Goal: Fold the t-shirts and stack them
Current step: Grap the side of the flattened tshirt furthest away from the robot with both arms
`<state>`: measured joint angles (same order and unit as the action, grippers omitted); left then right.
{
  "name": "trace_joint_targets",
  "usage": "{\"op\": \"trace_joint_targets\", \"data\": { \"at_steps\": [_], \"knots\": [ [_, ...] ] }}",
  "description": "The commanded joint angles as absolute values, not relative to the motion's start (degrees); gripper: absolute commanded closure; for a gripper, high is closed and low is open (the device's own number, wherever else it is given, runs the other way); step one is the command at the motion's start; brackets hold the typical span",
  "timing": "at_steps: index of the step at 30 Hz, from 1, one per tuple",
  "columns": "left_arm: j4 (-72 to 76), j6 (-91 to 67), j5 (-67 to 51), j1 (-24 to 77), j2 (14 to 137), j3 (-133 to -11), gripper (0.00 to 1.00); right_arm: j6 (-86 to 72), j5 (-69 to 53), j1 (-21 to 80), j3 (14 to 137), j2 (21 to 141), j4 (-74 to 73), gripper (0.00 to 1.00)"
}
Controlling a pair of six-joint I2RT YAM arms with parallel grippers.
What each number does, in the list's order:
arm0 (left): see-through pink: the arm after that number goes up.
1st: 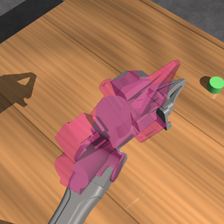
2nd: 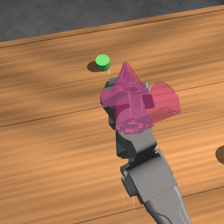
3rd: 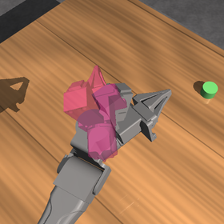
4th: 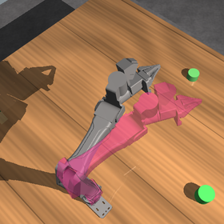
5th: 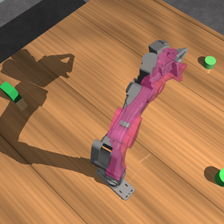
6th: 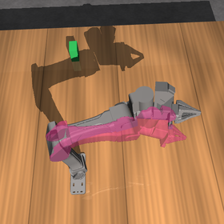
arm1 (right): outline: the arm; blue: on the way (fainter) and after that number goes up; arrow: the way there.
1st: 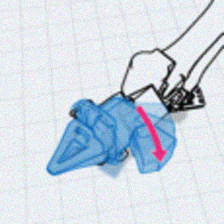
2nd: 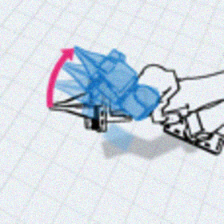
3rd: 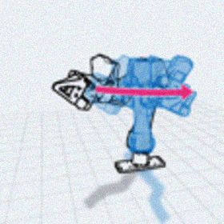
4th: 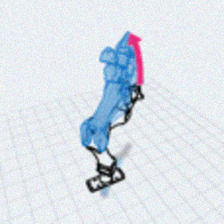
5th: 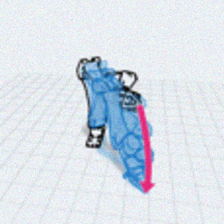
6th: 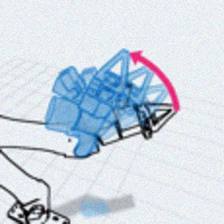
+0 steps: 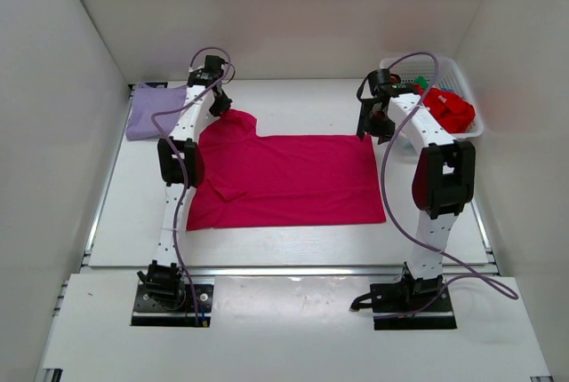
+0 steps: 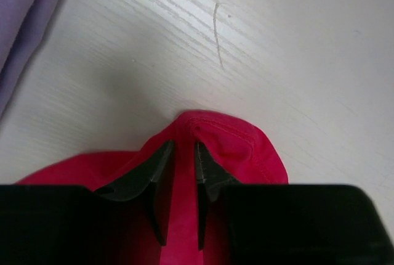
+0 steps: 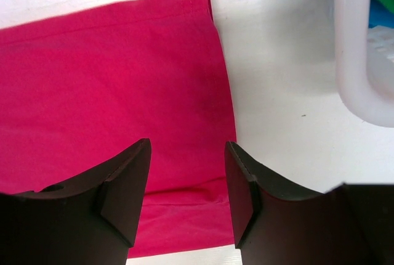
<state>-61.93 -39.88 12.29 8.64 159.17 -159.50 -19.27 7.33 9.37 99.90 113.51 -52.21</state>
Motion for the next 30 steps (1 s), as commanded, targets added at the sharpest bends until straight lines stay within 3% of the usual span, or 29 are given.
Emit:
{"op": "trace_joint_targets", "data": {
  "at_steps": [1,30],
  "knots": [
    [-63.6,-40.0,12.2,9.4,158.5,-162.8,0.69,-19.5,7.6,9.6,98.5,112.8,-51.3,0.52],
    [-63.5,-40.8,11.2,8.3,161.6,-162.7,0.65,-20.2,7.6,9.5,96.2,112.8,-49.7,0.53]
  ]
}}
